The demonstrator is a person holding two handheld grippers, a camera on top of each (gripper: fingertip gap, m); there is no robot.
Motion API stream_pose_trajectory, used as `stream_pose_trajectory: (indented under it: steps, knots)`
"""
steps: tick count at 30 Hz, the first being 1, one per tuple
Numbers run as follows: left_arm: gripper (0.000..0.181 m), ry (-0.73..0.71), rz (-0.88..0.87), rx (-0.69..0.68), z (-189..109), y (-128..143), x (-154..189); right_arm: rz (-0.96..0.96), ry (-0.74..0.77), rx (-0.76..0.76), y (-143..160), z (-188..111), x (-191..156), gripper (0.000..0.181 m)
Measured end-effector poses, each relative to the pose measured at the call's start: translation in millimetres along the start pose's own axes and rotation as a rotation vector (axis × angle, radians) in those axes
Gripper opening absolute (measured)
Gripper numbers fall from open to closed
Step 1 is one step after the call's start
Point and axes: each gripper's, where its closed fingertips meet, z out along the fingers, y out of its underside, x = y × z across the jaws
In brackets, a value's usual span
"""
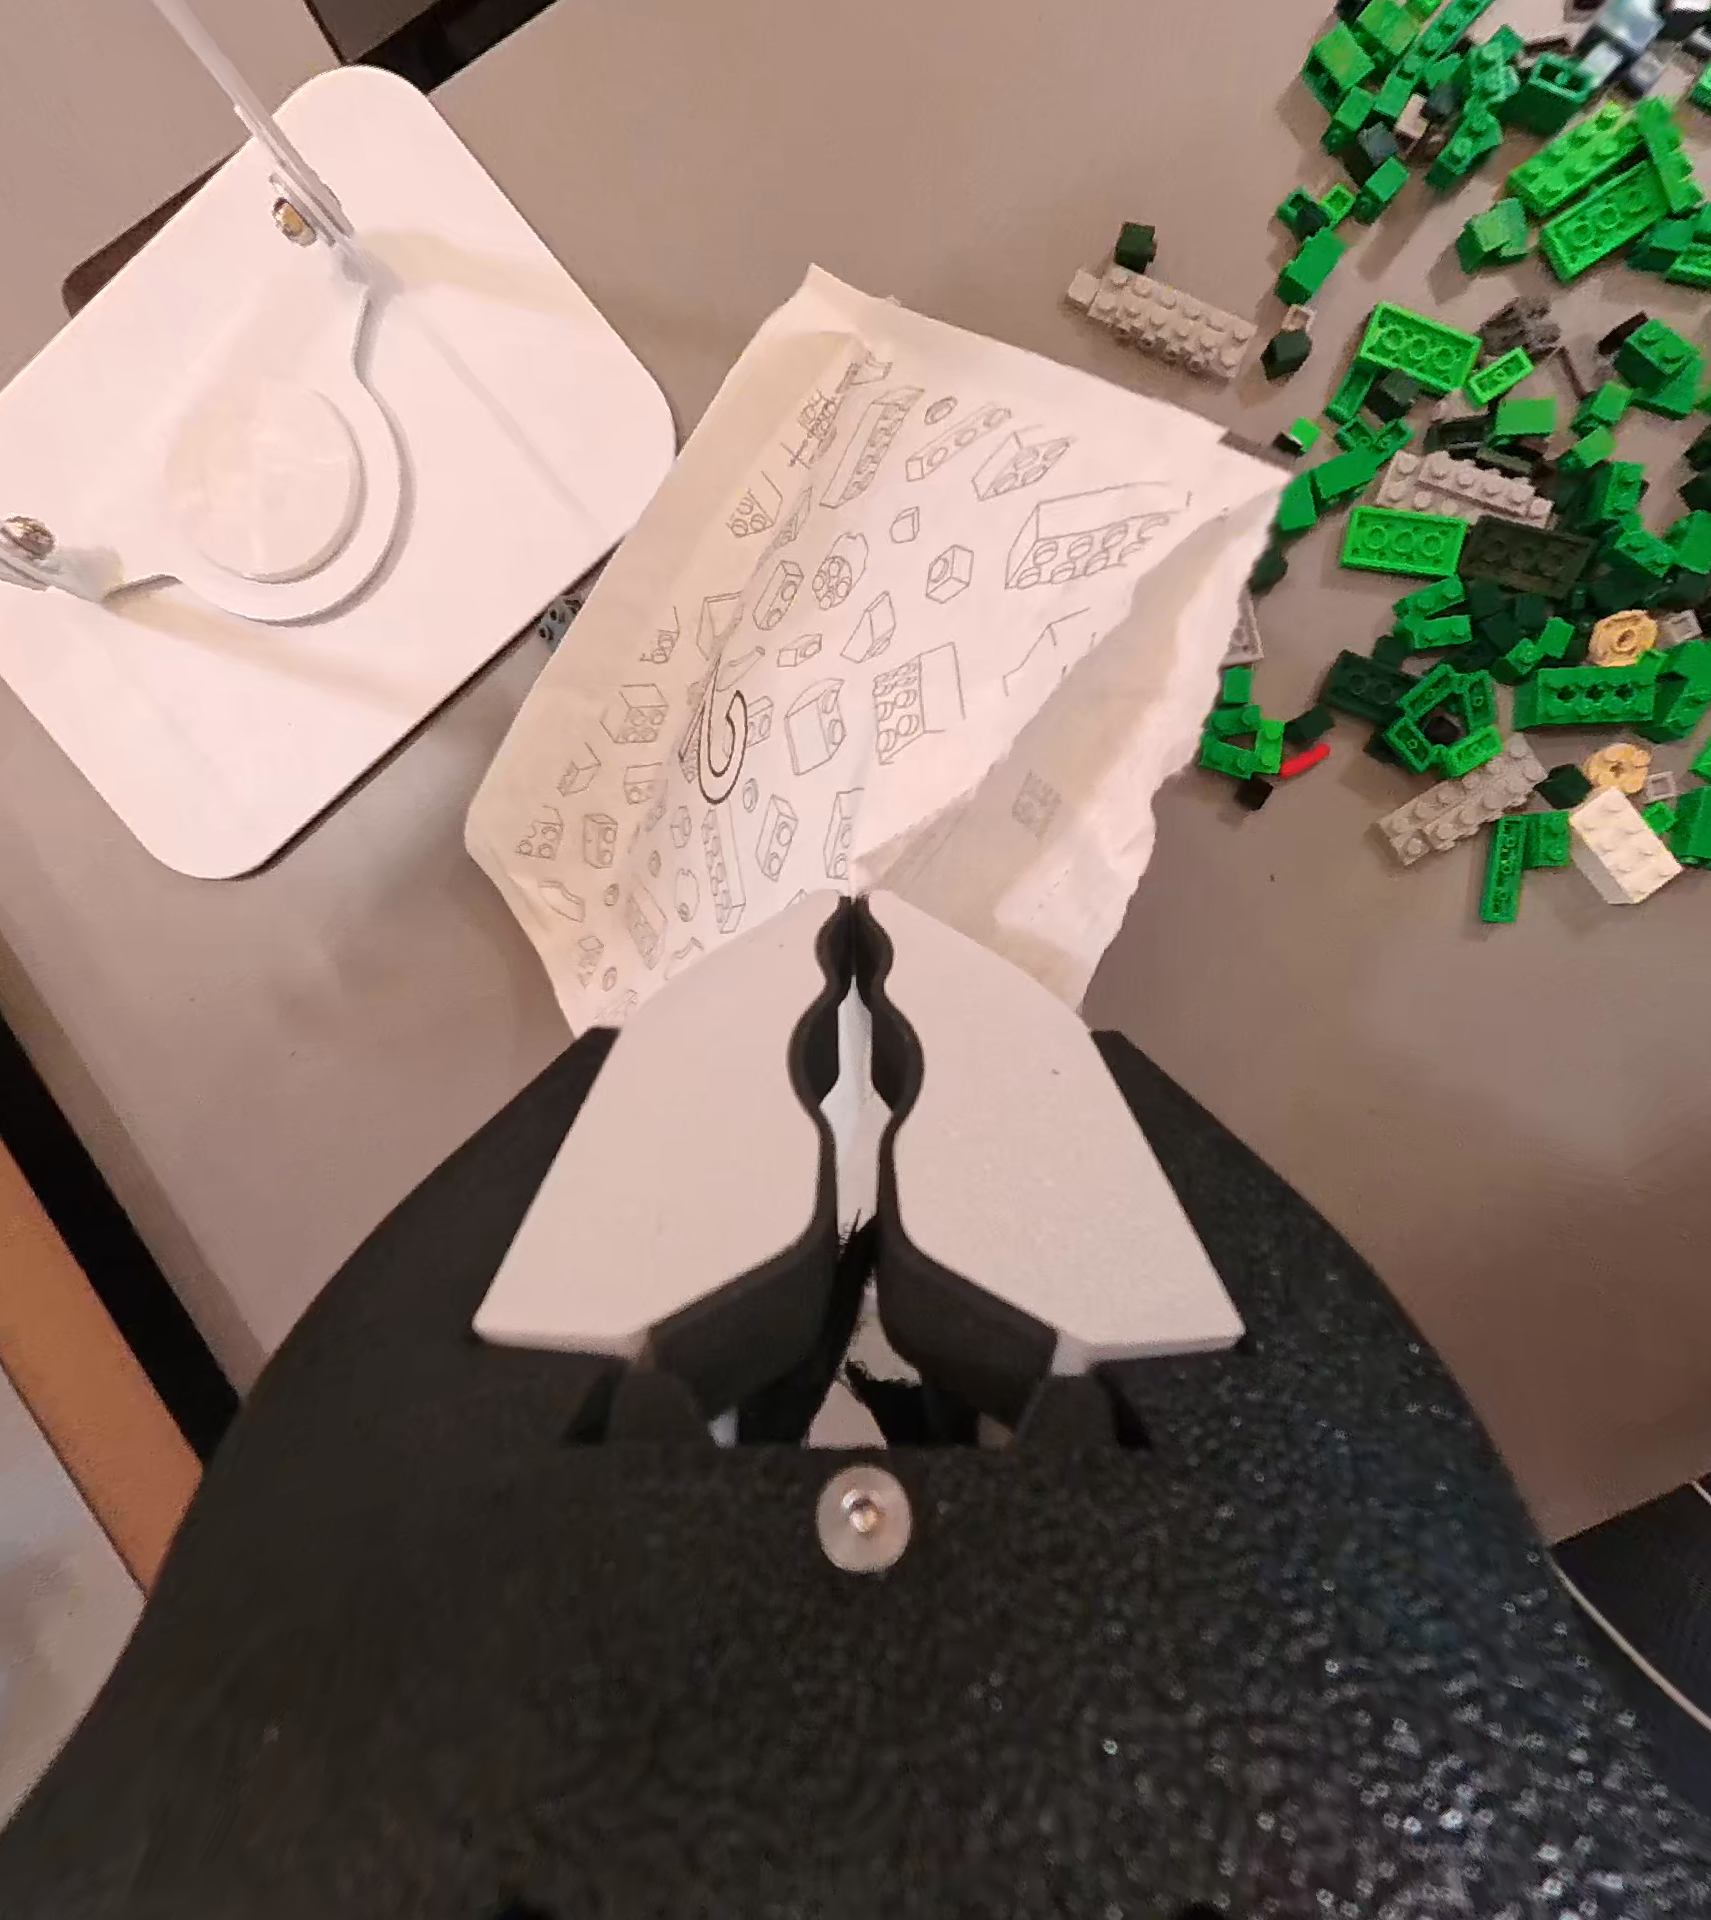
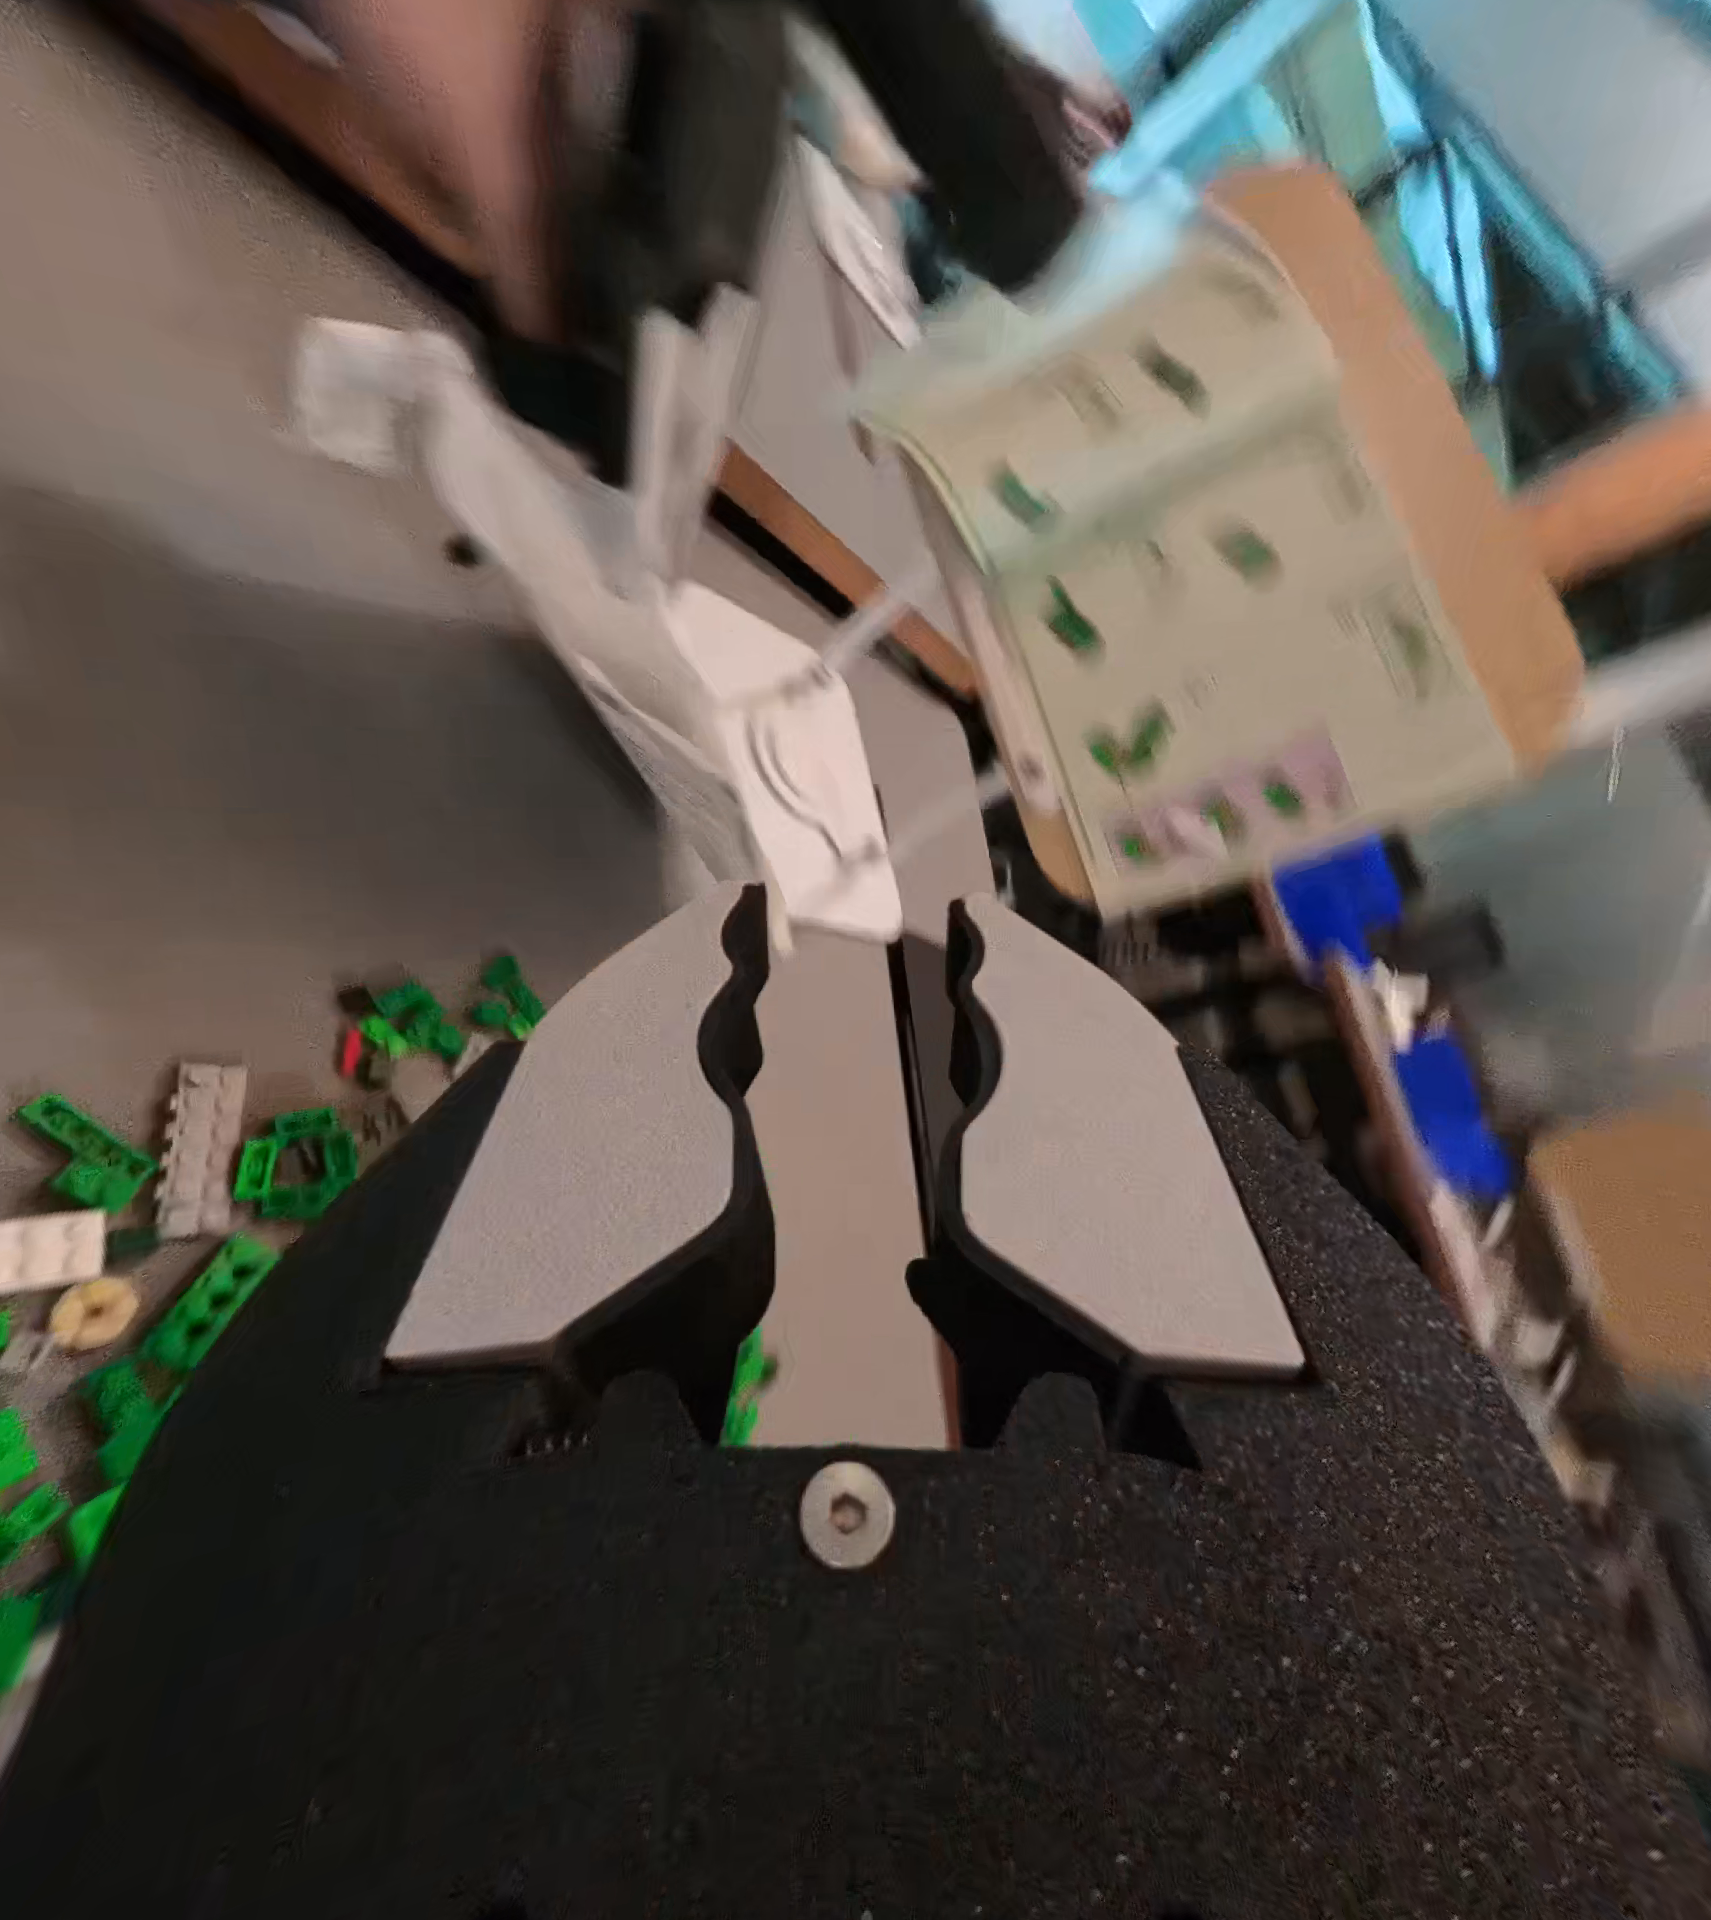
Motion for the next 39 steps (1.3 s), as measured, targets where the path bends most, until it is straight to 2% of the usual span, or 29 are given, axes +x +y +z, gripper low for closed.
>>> stream_pose_trajectory:
  steps: [3, 5, 8, 10, 12, 17, 22, 29, 36, 39]
  knots:
    - [0.0, -0.014, 0.005, -0.015, -3, -6, 4, -0.217, -0.132, 0.094, -38, 48, -53, 0.035]
    - [0.0, -0.012, 0.017, -0.026, -4, -10, 8, -0.303, -0.181, 0.103, -48, 75, -81, 0.04]
    - [0.0, 0.02, 0.034, -0.026, -5, -14, 15, -0.443, -0.154, 0.018, -38, 105, -100, 0.038]
    - [0.0, 0.041, 0.04, -0.019, -5, -15, 19, -0.514, -0.129, -0.061, -22, 116, -101, 0.028]
    - [0.0, 0.042, 0.034, -0.002, -5, -18, 18, -0.551, -0.141, -0.106, -8, 120, -103, 0.007]
    - [0.0, 0.01, -0.022, 0.062, -1, -23, 8, -0.546, -0.198, -0.148, 11, 121, -107, 0.0]
    - [0.0, -0.062, -0.053, 0.085, -3, -25, -12, -0.488, -0.24, -0.139, 15, 124, -113, 0.0]
    - [0.0, -0.067, -0.087, 0.084, -8, -16, -25, -0.413, -0.273, -0.093, 13, 131, -122, 0.0]
    - [0.0, -0.031, -0.022, -0.006, 2, -8, -10, -0.276, -0.276, -0.033, 3, 140, -128, 0.003]
    - [0.0, -0.008, 0.014, -0.043, 9, -7, -1, -0.128, -0.323, -0.044, 0, 135, -126, 0.009]
